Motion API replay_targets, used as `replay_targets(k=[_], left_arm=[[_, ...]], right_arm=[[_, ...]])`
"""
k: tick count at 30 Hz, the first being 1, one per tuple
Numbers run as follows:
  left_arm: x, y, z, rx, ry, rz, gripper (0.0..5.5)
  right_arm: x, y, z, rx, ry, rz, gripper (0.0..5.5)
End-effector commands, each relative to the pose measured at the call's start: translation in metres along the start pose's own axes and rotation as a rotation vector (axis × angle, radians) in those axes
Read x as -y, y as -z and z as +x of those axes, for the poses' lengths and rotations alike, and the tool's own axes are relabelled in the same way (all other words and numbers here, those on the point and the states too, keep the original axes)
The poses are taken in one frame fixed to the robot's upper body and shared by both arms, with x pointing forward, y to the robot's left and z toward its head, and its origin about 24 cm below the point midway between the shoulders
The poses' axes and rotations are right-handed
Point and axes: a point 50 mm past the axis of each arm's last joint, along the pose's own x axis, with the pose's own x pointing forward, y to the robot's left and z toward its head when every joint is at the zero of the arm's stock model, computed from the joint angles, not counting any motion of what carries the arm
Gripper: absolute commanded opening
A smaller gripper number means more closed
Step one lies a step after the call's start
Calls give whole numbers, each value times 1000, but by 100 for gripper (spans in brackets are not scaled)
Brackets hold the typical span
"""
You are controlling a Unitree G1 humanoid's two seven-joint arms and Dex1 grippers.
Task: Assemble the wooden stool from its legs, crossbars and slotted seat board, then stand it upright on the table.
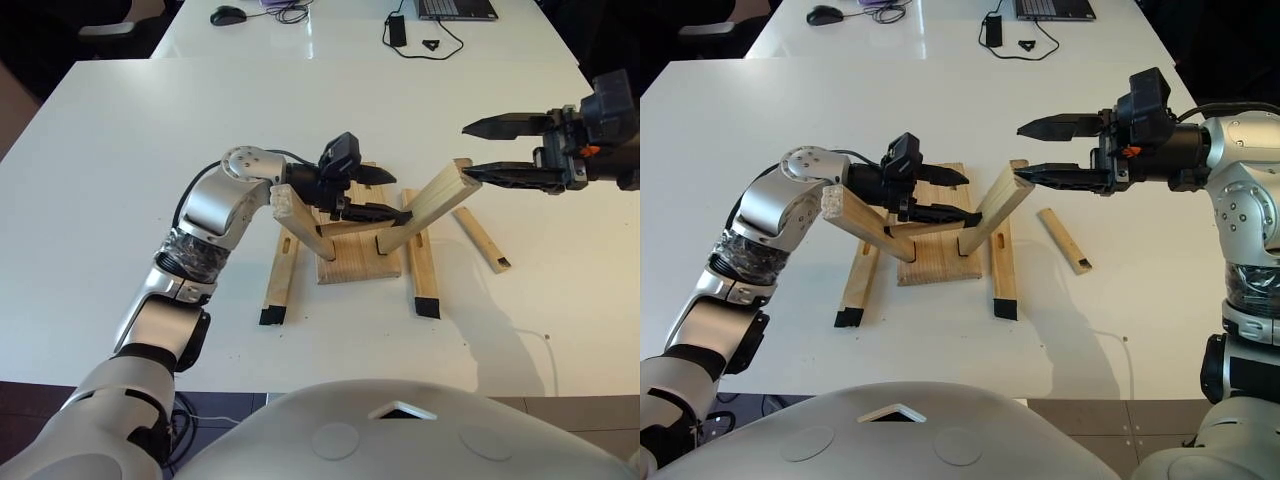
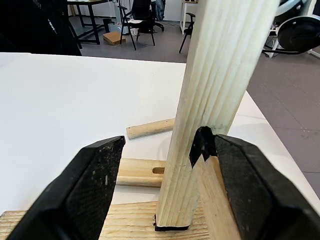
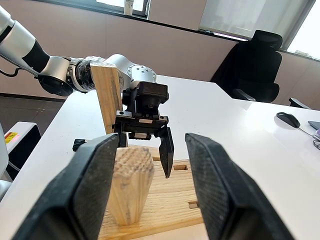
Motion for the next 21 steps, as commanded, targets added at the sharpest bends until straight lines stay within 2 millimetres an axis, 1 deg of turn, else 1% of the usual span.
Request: replay_targets(k=[1,3,5,6,11,13,18,21], left_arm=[[-11,0,-17,-32,-135,-55,328],[-9,-19,-21,46,-124,-45,328],[-6,-29,-22,80,-113,-38,328],[-3,-29,-22,79,-104,-36,328],[9,-15,-16,55,-68,-55,328],[11,-19,-15,83,-62,-58,328],[20,-39,-12,155,-30,-38,328],[24,-37,-10,138,-17,-30,328]], right_arm=[[-7,28,9,-94,-40,95,247],[-7,29,8,-100,-39,92,247],[-7,30,8,-104,-40,90,247],[-7,30,8,-106,-41,90,247],[-6,31,8,-109,-45,85,247],[-6,31,8,-112,-48,84,247],[-6,31,8,-118,-53,83,247],[-6,32,8,-124,-53,84,247]])
